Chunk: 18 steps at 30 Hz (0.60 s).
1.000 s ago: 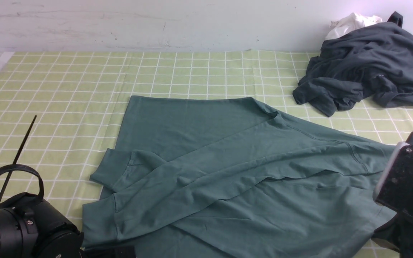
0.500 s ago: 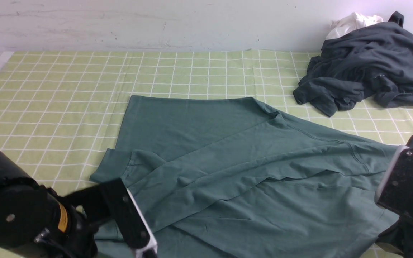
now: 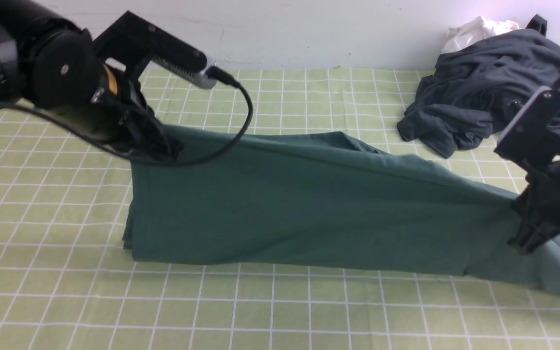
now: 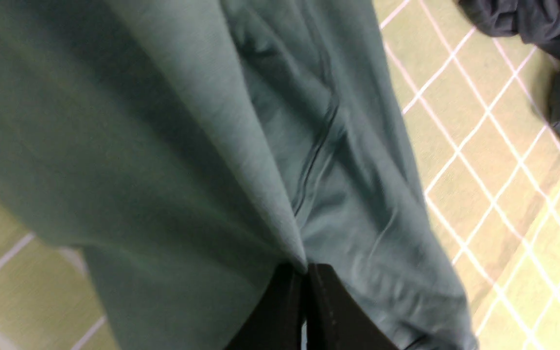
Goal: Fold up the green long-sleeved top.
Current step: Use both arms to drag the lower edge of the fabric forward and fold it over the upper edge
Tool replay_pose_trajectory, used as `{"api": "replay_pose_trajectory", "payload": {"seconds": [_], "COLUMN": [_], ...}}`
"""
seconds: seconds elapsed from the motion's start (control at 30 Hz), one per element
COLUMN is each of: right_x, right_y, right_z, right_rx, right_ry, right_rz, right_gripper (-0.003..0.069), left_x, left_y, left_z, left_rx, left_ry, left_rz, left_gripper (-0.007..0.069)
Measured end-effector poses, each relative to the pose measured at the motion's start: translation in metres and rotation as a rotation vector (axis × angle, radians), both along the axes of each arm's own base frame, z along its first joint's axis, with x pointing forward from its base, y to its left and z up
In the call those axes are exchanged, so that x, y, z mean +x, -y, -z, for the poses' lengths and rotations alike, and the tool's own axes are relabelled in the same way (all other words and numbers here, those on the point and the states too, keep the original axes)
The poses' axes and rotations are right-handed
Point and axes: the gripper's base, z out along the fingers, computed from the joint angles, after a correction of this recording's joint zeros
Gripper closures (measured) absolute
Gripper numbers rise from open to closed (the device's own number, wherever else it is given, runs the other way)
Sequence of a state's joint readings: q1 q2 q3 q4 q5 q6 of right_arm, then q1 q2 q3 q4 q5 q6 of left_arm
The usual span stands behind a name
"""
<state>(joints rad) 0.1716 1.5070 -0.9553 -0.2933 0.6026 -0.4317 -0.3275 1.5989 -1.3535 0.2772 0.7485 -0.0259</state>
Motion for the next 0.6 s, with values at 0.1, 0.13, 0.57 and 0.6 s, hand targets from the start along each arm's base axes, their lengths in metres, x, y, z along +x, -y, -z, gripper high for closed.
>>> {"api": "replay_pose_trajectory", "payload": {"seconds": [0.1,0.13,0.57,0.6], "right_x": [0.034,0.044,0.138,0.142], "right_y": [0.001,0.001,-0.005,-0.004], "right_z": [0.008,0.007,0.049,0.051], "right_rx": [-0.009,-0.015,-0.098,-0.097], "right_ry": [0.000,0.012,0.033,0.035], "right_rz": [0.012,0.011,-0.011,-0.001], "right_gripper": [0.0665,0.0665,0.0641,0.0627], "left_x": [0.041,0.052,0.161,0.164], "left_y": [0.002,0.002,-0.001,-0.001], "left_z": [0.013,0.016,0.110,0.113], "left_rx": [-0.013,-0.015,-0.042,-0.046], "left_ry": [0.012,0.016,0.008,0.012], "left_rz": [-0.023,-0.029,-0.104,-0.108], "left_gripper": [0.0619,0.0619,0.0564,0.0540]}}
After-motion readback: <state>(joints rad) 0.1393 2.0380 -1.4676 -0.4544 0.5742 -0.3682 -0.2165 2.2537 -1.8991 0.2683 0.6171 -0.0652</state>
